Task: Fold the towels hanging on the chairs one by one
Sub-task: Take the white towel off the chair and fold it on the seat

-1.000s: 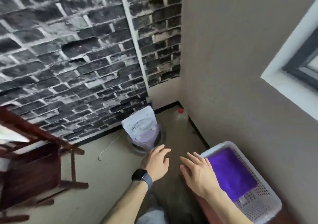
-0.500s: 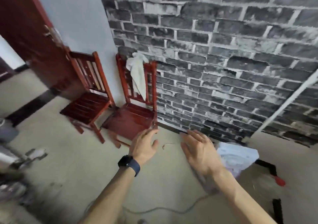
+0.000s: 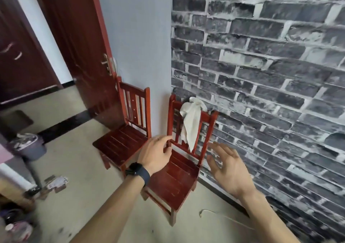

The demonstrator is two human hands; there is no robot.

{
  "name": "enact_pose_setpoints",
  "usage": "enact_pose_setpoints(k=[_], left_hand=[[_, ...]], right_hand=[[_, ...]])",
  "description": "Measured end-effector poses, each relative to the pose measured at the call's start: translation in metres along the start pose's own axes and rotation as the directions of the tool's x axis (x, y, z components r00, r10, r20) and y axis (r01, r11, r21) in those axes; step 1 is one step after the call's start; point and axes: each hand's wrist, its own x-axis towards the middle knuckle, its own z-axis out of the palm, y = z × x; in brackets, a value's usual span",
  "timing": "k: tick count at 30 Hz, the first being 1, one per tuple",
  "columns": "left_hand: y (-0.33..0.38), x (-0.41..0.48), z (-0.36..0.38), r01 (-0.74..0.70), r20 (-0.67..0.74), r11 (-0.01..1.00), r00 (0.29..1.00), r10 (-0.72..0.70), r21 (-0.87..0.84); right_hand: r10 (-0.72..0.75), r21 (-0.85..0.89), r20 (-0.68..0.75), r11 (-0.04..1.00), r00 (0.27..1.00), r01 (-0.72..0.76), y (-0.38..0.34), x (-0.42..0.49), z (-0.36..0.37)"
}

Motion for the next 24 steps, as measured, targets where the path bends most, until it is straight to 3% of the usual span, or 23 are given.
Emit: enact_pose_setpoints(k=[7,14,19,24], left_hand=[[-0.011,0.132,0.001,-0.004,-0.004,0.999,1.000,0.004,0.032],[-0.033,0.241,0.017,0.079,0.025,0.996,0.996,-0.081,0.044],[-0.062,0.296,0.036,0.080,0.089,0.994,0.992,-0.086,0.071],[-0.097,0.360,0.058,-0.011,0.190,0.989,0.982,-0.018,0.150]], right_hand=[[0.011,-0.016,0.048,1.000,0.999,-0.010,0.031,0.138,0.019],[0.097,-0.012,0.164,0.995,0.982,-0.096,0.068,0.267,0.048],[0.251,-0.112,0.286,0.967,0.925,-0.228,0.097,0.334,0.089],[0.386,-0.232,0.376,0.919,0.842,-0.317,0.103,0.391,0.133]])
